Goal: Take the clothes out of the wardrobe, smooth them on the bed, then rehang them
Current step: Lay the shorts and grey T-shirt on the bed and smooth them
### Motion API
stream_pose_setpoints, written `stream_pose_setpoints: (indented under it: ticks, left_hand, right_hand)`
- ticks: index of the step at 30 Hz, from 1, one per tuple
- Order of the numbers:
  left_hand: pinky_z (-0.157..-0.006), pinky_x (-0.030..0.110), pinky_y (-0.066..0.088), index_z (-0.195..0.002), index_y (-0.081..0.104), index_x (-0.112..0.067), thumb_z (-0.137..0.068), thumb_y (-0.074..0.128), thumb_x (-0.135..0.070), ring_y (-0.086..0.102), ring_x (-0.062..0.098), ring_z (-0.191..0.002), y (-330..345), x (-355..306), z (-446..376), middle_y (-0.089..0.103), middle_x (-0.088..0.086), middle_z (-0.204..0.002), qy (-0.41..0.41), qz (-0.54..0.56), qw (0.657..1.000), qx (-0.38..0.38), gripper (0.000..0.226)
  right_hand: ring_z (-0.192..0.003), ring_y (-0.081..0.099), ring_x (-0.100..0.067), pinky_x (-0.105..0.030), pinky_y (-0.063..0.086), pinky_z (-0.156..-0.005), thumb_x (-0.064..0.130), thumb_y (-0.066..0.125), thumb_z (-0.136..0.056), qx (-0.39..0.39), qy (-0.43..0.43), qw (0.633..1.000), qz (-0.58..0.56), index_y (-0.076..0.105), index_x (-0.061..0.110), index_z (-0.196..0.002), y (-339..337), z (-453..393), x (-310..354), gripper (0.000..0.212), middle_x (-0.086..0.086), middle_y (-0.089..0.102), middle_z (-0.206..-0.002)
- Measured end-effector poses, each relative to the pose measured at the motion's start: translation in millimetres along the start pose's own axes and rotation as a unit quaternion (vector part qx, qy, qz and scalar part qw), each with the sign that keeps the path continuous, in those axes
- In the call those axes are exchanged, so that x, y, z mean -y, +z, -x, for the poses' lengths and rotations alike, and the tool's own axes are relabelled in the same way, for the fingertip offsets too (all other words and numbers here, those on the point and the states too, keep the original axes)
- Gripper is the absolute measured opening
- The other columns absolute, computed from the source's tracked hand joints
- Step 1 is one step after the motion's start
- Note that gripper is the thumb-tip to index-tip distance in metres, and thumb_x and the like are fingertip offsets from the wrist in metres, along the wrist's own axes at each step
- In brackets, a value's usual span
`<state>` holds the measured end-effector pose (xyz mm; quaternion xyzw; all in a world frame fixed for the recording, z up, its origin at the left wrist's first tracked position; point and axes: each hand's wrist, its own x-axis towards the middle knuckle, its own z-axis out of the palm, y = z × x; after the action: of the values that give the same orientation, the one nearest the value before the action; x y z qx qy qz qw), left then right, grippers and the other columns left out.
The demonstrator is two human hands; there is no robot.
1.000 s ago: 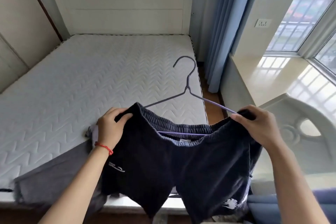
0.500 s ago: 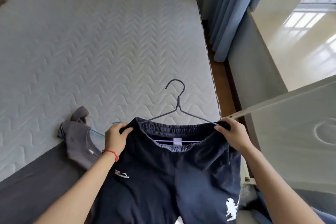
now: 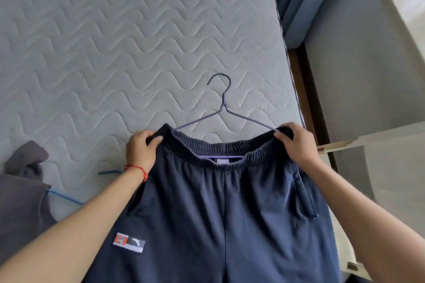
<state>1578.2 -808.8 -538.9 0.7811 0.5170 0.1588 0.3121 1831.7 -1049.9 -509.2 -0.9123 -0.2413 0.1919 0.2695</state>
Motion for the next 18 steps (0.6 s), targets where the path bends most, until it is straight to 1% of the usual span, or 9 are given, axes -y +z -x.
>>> stream_pose_setpoints:
  ticks: [4,6,7,9,11,14,15,17,18]
  left_hand:
    - [-0.085,0.038,0.043,-0.097,0.067,0.003,-0.082,0.066,-0.016,0.06,0.038,-0.098,23,15,-33,0.066,0.025,-0.101,-0.004,-0.029,0.999,0.016,0.024]
    - [-0.086,0.044,0.043,-0.104,0.065,-0.004,-0.083,0.063,-0.023,0.056,0.04,-0.104,28,24,-31,0.064,0.021,-0.108,0.018,-0.1,0.995,0.003,0.029]
    - [-0.086,0.047,0.041,-0.111,0.062,-0.006,-0.083,0.062,-0.025,0.053,0.04,-0.108,29,26,-23,0.062,0.019,-0.114,0.029,-0.134,0.99,-0.014,0.034]
    - [-0.091,0.049,0.039,-0.122,0.055,-0.008,-0.084,0.06,-0.028,0.048,0.039,-0.118,29,26,5,0.055,0.017,-0.128,0.067,-0.151,0.985,-0.047,0.043]
    - [-0.098,0.049,0.034,-0.129,0.049,-0.011,-0.085,0.051,-0.034,0.041,0.034,-0.127,32,23,49,0.049,0.014,-0.137,0.125,-0.176,0.975,-0.048,0.05]
    - [-0.106,0.052,0.023,-0.136,0.039,-0.017,-0.089,0.038,-0.042,0.03,0.027,-0.135,46,37,126,0.039,0.009,-0.146,0.191,-0.24,0.951,0.031,0.054]
    - [-0.106,0.053,0.021,-0.139,0.034,-0.02,-0.092,0.03,-0.046,0.026,0.025,-0.137,50,44,147,0.032,0.005,-0.15,0.2,-0.257,0.943,0.071,0.054]
    - [-0.107,0.054,0.019,-0.144,0.023,-0.024,-0.095,0.016,-0.049,0.011,0.02,-0.144,57,64,169,0.008,-0.002,-0.158,0.208,-0.292,0.924,0.131,0.056]
    - [-0.108,0.054,0.019,-0.145,0.021,-0.025,-0.094,0.018,-0.049,0.004,0.018,-0.145,59,70,171,-0.001,-0.004,-0.158,0.208,-0.307,0.918,0.143,0.056]
  right_hand:
    - [-0.107,0.055,-0.029,-0.031,0.038,-0.088,0.026,0.059,-0.088,-0.019,0.024,1.0,0.003,0.058,0.009,-0.115,24,-31,-6,0.032,-0.012,0.063,-0.115]
    - [-0.118,0.048,-0.03,-0.037,0.033,-0.097,0.031,0.055,-0.09,-0.052,0.034,0.996,0.066,0.051,0.011,-0.126,35,-31,-13,0.042,-0.013,0.056,-0.126]
    - [-0.124,0.043,-0.03,-0.039,0.029,-0.101,0.034,0.052,-0.091,-0.081,0.036,0.992,0.088,0.047,0.011,-0.13,41,-24,-16,0.045,-0.013,0.052,-0.131]
    - [-0.13,0.038,-0.028,-0.039,0.024,-0.105,0.039,0.045,-0.091,-0.138,0.016,0.987,0.084,0.046,0.013,-0.132,55,3,-17,0.049,-0.008,0.048,-0.138]
    - [-0.134,0.035,-0.024,-0.039,0.021,-0.108,0.04,0.039,-0.09,-0.159,-0.031,0.982,0.096,0.047,0.015,-0.13,72,37,-16,0.048,-0.005,0.047,-0.141]
    - [-0.137,0.027,-0.022,-0.038,0.013,-0.112,0.036,0.039,-0.091,-0.123,-0.095,0.978,0.142,0.042,0.018,-0.133,99,89,-16,0.046,-0.005,0.043,-0.144]
    - [-0.137,0.025,-0.022,-0.037,0.01,-0.113,0.036,0.038,-0.091,-0.098,-0.107,0.977,0.157,0.04,0.019,-0.134,106,103,-20,0.047,-0.004,0.041,-0.146]
    - [-0.139,0.021,-0.021,-0.037,0.006,-0.114,0.041,0.031,-0.094,-0.038,-0.111,0.973,0.201,0.035,0.02,-0.138,117,123,-35,0.049,-0.003,0.035,-0.148]
    - [-0.139,0.02,-0.021,-0.037,0.006,-0.114,0.044,0.026,-0.095,-0.012,-0.109,0.969,0.222,0.033,0.021,-0.14,120,128,-44,0.051,-0.003,0.033,-0.15]
